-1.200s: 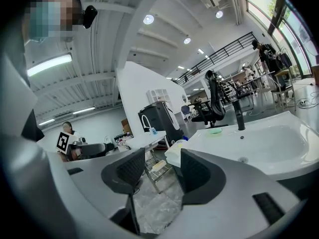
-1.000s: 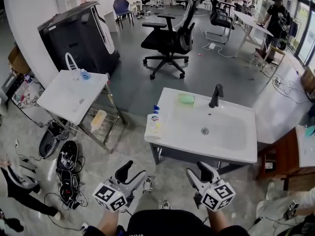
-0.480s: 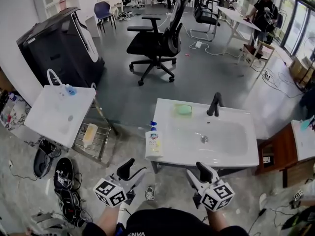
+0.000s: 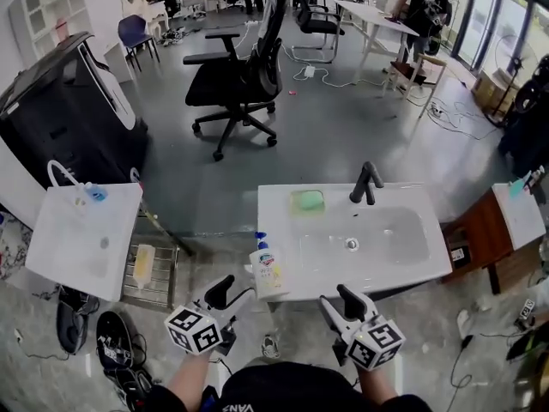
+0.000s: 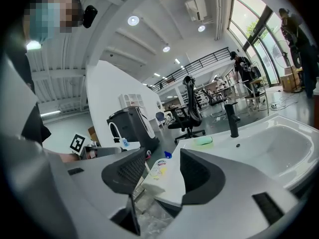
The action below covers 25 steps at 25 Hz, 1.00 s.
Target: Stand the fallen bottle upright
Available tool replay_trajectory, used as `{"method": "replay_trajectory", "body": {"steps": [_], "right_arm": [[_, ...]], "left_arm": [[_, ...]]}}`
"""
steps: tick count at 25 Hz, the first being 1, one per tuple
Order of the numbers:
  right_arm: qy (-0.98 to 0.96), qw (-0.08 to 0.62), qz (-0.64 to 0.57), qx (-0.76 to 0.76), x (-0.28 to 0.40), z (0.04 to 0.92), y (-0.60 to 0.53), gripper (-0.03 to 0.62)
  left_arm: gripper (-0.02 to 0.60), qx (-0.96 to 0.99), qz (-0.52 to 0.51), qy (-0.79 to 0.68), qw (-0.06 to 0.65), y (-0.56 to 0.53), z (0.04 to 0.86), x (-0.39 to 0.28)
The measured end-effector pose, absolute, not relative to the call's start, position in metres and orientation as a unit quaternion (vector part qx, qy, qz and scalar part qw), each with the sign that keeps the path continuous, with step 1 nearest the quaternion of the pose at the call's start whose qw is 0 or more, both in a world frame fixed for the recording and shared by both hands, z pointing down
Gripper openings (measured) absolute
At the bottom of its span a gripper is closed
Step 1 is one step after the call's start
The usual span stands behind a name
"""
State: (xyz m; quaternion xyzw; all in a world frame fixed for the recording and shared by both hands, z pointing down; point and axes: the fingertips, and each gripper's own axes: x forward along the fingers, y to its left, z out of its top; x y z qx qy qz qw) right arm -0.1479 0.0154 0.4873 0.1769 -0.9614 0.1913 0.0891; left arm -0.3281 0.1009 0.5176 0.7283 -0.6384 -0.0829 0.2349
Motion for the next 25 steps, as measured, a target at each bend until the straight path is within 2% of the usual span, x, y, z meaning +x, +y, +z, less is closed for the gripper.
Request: {"method": "replay_trajectory", "body": {"steps": [12,21,25], "right_arm": [[-0.948,0.092,0.204,0.228,-0.156,0.496,0.017,0.204],[-0.945,0.091,0.212,0.233,-0.144,0.504,-0.015,0.201],[-0.944,0.092,0.21,0.237,-0.132,0.502,-0.04,0.198]], "left_arm": [[0.286,0.729,-0.092,-0.591,0.333,0.045,0.556,-0.372],[0.322,0.678,-0.094,-0.553,0.475,-0.013,0.608,-0.386],[0.327,0.645,-0.084,-0.565,0.508,-0.033,0.631,-0.395]]}}
